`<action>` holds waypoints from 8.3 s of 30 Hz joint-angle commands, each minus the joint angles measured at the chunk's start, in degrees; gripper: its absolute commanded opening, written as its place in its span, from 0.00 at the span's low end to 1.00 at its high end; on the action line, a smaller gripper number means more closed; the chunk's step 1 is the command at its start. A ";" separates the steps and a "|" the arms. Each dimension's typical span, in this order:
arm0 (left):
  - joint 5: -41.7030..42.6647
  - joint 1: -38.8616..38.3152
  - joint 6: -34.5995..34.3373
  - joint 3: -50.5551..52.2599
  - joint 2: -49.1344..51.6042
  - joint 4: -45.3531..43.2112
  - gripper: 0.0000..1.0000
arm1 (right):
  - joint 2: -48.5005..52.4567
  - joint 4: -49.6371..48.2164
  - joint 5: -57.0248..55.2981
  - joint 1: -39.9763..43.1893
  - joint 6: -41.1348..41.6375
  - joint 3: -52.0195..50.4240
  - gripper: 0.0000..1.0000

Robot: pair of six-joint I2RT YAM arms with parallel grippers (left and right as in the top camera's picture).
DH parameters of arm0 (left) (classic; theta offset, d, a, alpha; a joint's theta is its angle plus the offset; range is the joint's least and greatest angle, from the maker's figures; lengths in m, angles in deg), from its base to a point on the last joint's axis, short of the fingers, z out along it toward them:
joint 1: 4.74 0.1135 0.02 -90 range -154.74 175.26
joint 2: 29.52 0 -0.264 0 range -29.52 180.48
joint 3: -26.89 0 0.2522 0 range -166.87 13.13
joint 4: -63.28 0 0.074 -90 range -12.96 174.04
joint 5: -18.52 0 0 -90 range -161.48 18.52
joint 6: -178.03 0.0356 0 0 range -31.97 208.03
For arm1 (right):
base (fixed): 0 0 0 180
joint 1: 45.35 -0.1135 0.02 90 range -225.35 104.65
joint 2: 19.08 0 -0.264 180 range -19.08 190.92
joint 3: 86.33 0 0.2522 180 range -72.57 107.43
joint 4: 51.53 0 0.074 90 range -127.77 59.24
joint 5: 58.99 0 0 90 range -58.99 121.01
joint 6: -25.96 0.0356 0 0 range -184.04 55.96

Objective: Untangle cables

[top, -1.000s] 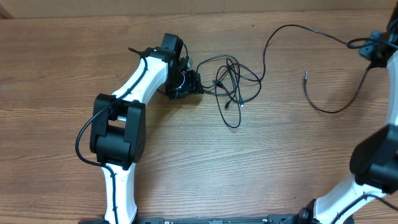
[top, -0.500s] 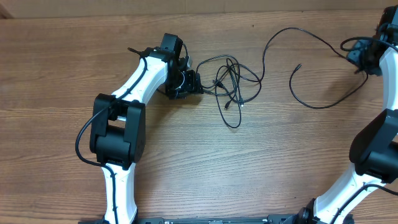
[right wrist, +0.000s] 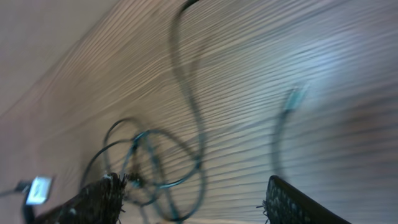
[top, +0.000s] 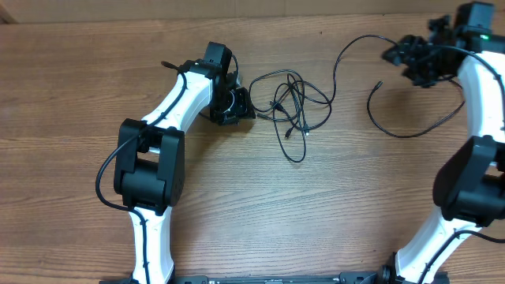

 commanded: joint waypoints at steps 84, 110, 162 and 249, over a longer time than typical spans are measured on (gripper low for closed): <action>-12.70 5.11 -2.54 -1.16 -11.17 2.84 0.99 | 11.56 -1.60 -0.33 -19.41 51.10 -3.50 0.66; -12.70 5.11 -2.54 -1.18 -11.17 2.84 1.00 | 11.58 -3.82 -17.84 -22.56 61.48 -3.50 0.40; -12.70 5.09 -2.54 -1.16 -11.17 2.84 1.00 | -4.17 5.95 -42.27 7.54 12.83 0.66 0.04; -12.70 5.09 -2.54 -1.16 -11.17 2.84 1.00 | 15.89 10.84 -32.98 4.37 -11.21 -0.11 0.13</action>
